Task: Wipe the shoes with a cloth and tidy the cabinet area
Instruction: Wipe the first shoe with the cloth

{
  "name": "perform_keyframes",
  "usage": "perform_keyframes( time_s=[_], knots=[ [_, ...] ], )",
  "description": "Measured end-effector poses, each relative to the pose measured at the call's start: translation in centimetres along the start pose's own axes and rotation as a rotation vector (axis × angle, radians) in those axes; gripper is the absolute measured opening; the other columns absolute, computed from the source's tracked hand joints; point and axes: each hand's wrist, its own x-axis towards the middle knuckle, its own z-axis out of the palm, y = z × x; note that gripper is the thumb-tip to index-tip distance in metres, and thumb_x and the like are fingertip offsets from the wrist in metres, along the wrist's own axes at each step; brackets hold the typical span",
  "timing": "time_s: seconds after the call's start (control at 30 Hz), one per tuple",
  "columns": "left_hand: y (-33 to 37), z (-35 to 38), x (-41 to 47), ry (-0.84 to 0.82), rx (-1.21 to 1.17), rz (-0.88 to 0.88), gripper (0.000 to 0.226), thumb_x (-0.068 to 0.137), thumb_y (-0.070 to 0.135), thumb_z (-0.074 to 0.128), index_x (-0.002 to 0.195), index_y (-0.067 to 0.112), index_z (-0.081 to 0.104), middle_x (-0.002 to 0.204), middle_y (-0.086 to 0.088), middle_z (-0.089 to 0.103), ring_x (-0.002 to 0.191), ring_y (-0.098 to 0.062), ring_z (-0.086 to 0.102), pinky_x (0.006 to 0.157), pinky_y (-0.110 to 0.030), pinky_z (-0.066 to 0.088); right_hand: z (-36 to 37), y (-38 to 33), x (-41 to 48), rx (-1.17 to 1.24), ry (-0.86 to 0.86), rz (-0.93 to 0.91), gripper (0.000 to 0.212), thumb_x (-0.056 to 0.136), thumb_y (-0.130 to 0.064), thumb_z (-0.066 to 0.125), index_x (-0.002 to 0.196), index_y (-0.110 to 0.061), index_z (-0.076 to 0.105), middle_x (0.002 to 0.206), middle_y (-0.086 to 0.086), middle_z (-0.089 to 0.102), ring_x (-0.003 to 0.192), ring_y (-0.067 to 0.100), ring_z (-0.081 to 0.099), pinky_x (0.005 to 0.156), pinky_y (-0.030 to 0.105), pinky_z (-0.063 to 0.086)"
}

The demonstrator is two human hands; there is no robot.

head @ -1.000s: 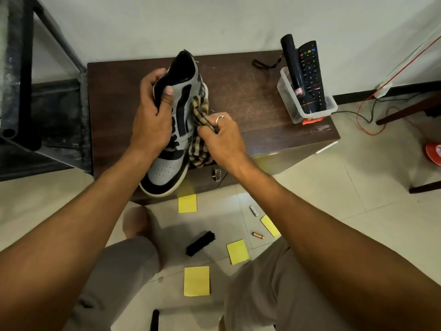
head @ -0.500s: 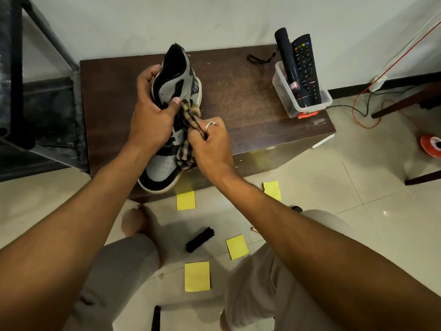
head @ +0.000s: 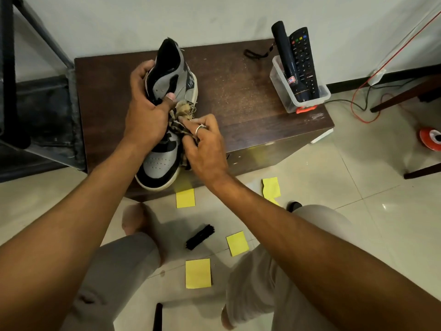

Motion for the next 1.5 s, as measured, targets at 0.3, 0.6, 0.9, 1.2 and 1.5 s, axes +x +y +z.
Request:
perform_keyframes(
  time_s=[0.3,0.6,0.9,1.2,1.5],
  knots=[
    [0.2,0.1,0.0,-0.029,-0.035,-0.008,0.056,0.094,0.004,0.063,0.137,0.028,0.036,0.133,0.014,0.053,0.124,0.001,0.056,0.106,-0.02,0.044,-3.3,-0.7,1.2,0.045,-0.136,0.2,0.028,0.088,-0.012,0.066,0.066,-0.026,0.058,0.081,-0.004,0.058,0.071,0.005,0.056,0.069,0.027,0.049],
    [0.4,0.0,-0.3,-0.052,-0.052,-0.021,0.057,0.095,0.004,0.061,0.141,0.023,0.034,0.136,0.008,0.053,0.126,-0.002,0.056,0.107,-0.027,0.047,-1.2,0.6,5.4,0.069,-0.099,0.198,0.013,0.097,-0.014,0.06,0.102,-0.011,0.071,0.113,0.003,0.054,0.098,0.006,0.057,0.087,0.015,0.048],
    [0.1,0.4,-0.1,0.021,-0.036,0.008,0.055,0.093,0.003,0.061,0.138,0.022,0.036,0.139,-0.001,0.052,0.128,-0.008,0.055,0.11,-0.028,0.045,-2.7,-0.2,1.2,0.069,-0.311,0.271,0.019,0.092,-0.011,0.065,0.074,-0.014,0.071,0.09,0.001,0.059,0.075,0.006,0.057,0.068,0.025,0.048],
    [0.2,0.3,-0.2,0.009,-0.004,0.021,0.054,0.095,0.003,0.06,0.14,0.02,0.035,0.134,0.011,0.05,0.126,0.0,0.054,0.109,-0.021,0.042,-4.2,-0.9,0.4,0.035,-0.439,0.36,0.046,0.089,-0.013,0.064,0.046,-0.02,0.051,0.049,-0.009,0.04,0.047,0.007,0.036,0.051,0.026,0.032],
    [0.1,0.3,-0.2,0.021,-0.004,0.035,0.055,0.093,0.002,0.059,0.139,0.02,0.036,0.134,0.008,0.052,0.126,-0.001,0.056,0.106,-0.021,0.043,-0.9,-0.2,3.0,-0.081,-0.222,0.144,0.026,0.093,-0.014,0.061,0.116,-0.008,0.073,0.115,0.006,0.054,0.105,0.019,0.059,0.092,0.027,0.049]
  ],
)
